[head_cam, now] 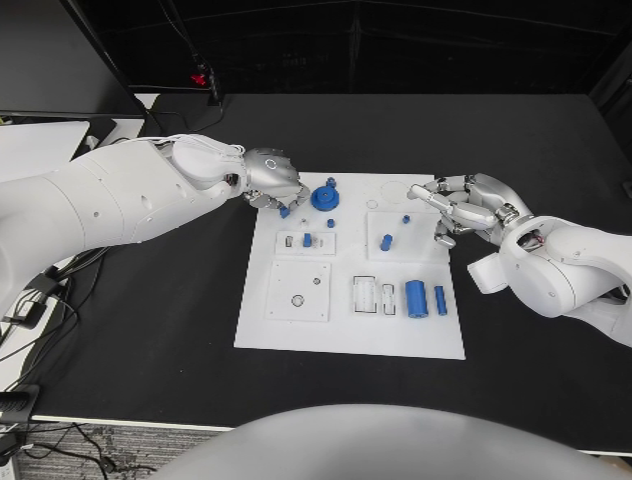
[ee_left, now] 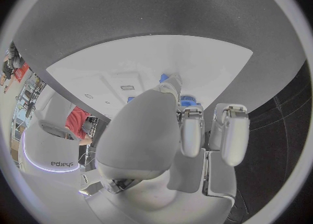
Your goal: Assemble the parts on the task board
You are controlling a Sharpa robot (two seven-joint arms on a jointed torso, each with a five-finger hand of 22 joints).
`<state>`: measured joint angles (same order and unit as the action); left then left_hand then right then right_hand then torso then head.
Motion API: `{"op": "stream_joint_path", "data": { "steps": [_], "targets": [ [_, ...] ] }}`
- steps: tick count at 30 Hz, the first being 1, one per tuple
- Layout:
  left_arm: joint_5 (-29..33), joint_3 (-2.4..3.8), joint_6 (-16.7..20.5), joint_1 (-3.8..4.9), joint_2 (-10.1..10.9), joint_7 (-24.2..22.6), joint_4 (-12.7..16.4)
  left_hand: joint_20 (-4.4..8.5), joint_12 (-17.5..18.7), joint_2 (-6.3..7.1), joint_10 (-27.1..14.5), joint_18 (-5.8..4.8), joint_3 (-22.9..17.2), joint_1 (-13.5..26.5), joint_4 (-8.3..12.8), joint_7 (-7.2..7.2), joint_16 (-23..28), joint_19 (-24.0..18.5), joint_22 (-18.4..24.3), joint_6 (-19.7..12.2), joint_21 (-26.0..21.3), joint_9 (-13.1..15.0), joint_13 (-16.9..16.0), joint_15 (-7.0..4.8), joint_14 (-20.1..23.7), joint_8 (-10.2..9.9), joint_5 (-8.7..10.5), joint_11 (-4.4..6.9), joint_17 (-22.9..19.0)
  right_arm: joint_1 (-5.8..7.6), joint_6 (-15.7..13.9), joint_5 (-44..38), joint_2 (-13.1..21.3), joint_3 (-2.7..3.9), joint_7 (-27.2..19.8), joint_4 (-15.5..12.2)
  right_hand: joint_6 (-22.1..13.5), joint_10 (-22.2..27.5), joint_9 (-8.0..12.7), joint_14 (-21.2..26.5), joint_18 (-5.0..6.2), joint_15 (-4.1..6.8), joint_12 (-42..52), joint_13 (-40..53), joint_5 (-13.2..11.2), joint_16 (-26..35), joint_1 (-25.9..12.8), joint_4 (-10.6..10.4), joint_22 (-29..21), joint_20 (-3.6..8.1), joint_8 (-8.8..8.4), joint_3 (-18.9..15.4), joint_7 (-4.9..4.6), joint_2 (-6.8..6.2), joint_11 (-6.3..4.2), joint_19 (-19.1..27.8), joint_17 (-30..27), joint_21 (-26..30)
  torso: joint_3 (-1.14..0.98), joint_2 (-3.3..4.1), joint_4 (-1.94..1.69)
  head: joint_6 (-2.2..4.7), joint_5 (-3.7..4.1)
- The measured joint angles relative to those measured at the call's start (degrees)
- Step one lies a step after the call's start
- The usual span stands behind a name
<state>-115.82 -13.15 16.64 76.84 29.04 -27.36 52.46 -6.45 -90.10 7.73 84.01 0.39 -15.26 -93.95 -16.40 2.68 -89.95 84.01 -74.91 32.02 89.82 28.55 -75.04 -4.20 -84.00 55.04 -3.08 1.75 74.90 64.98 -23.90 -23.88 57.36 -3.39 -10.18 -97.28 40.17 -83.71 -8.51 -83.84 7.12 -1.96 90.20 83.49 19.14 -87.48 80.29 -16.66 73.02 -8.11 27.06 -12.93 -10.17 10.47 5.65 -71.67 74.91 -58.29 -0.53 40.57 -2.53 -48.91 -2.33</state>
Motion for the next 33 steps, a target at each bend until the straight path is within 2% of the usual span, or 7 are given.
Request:
{"op": "stream_joint_path", "data": {
  "steps": [11,18,21,24,29,32,33],
  "targets": [
    [0.0,-0.03,0.7,-0.11,0.1,0.4,0.0,0.0,0.0,0.51,0.0,0.0,-0.2,-0.5,-0.2,0.1,0.0,0.0,0.0,-5.0,0.0,-3.1,0.1,0.0,0.0,-4.7,0.0,-0.41,0.0,0.0,0.1,0.0,0.0,0.0,0.0,0.0,0.0,0.0,0.1,0.0,0.0,0.0,0.0,0.0,0.0,0.0,0.0,-0.1,0.0,0.0,0.38,-0.1,0.0,0.0,0.0,0.0,0.0,0.2,0.0,0.0,0.0,0.03,0.07],
    [-0.1,-0.13,2.3,-0.25,0.7,1.3,0.3,0.0,0.0,0.95,0.0,0.0,-0.3,-0.1,-0.3,-0.11,0.0,0.0,0.0,-5.6,0.0,-4.9,0.1,0.0,0.0,-6.5,0.0,-0.41,0.0,0.0,0.2,0.0,0.1,0.0,0.1,0.0,0.0,0.0,0.1,0.0,0.0,0.0,0.0,0.0,0.0,0.0,0.0,-0.1,0.0,0.0,0.38,-0.1,0.0,0.0,0.0,0.0,0.0,0.2,-0.01,0.01,-0.03,0.09,0.22],
    [-0.2,-0.28,2.8,-0.08,1.5,1.8,0.7,0.0,0.0,1.36,0.0,0.0,-0.3,0.2,-0.3,-0.1,0.0,0.0,0.0,-5.6,0.0,-5.4,0.1,0.0,0.0,-6.6,0.01,-0.41,0.0,0.0,0.2,-0.1,0.2,0.0,0.1,0.0,0.0,0.0,0.1,0.0,0.0,0.0,0.1,0.0,0.0,0.0,0.0,-0.1,0.0,0.0,0.38,-0.1,0.0,0.0,0.0,0.0,0.0,0.2,-0.01,0.01,-0.04,0.1,0.25],
    [-0.4,-0.36,3.3,0.67,2.6,2.4,1.5,0.0,0.0,1.59,0.0,0.0,-0.7,1.4,-0.3,-0.13,0.0,0.0,0.0,-5.6,0.0,-6.0,0.1,0.0,0.0,-7.0,0.02,-0.41,0.0,-0.01,0.2,-0.1,0.3,0.0,0.1,0.0,0.0,0.0,0.1,0.0,0.0,0.0,0.1,0.0,0.0,0.0,0.0,-0.1,0.0,0.0,0.38,-0.1,0.0,0.0,0.0,0.0,0.0,0.2,-0.02,0.01,-0.04,0.1,0.27],
    [-0.6,-0.34,4.0,2.82,4.2,3.6,3.6,0.0,0.0,-0.19,0.0,0.0,-2.1,3.9,-0.3,-0.32,0.0,0.0,0.0,-3.1,0.0,-7.6,0.1,0.0,0.0,-7.5,0.02,-0.41,0.0,-0.01,0.2,-0.1,0.3,0.0,0.2,-0.1,0.0,0.0,0.1,0.0,0.0,0.0,0.1,0.0,0.0,0.0,0.0,-0.1,0.0,0.0,0.38,-0.1,0.0,0.0,0.0,0.0,0.0,0.2,-0.04,0.01,-0.07,0.09,0.32],
    [-0.6,-0.3,4.3,4.44,5.6,4.6,5.4,0.0,0.0,-0.75,0.0,0.0,-4.1,9.1,-0.4,-0.27,0.0,0.0,0.0,-1.3,0.0,-9.0,0.1,0.0,0.0,-8.5,0.01,-0.41,0.0,-0.01,0.2,-0.1,0.3,0.0,0.2,-0.1,0.0,0.0,0.1,0.0,0.0,0.0,0.1,0.0,0.0,0.0,0.0,-0.1,0.0,0.0,0.38,-0.1,0.0,0.0,0.0,0.0,0.0,0.2,-0.04,0.01,-0.07,0.2,0.25],
    [-0.6,-0.29,4.4,4.88,6.0,4.9,6.0,0.0,0.0,-0.47,0.0,0.0,-5.7,11.2,-0.5,-0.55,0.0,0.0,0.0,-0.8,0.0,-9.6,0.1,0.0,0.0,-8.9,0.01,-0.41,0.0,-0.01,0.2,-0.2,0.3,0.0,0.2,-0.1,0.0,0.0,0.1,0.0,-0.01,0.0,0.1,0.0,0.0,0.0,0.0,-0.1,0.0,0.0,0.38,-0.1,0.0,0.0,0.0,0.0,0.0,0.2,-0.04,0.01,-0.07,0.24,0.2]
  ]
}}
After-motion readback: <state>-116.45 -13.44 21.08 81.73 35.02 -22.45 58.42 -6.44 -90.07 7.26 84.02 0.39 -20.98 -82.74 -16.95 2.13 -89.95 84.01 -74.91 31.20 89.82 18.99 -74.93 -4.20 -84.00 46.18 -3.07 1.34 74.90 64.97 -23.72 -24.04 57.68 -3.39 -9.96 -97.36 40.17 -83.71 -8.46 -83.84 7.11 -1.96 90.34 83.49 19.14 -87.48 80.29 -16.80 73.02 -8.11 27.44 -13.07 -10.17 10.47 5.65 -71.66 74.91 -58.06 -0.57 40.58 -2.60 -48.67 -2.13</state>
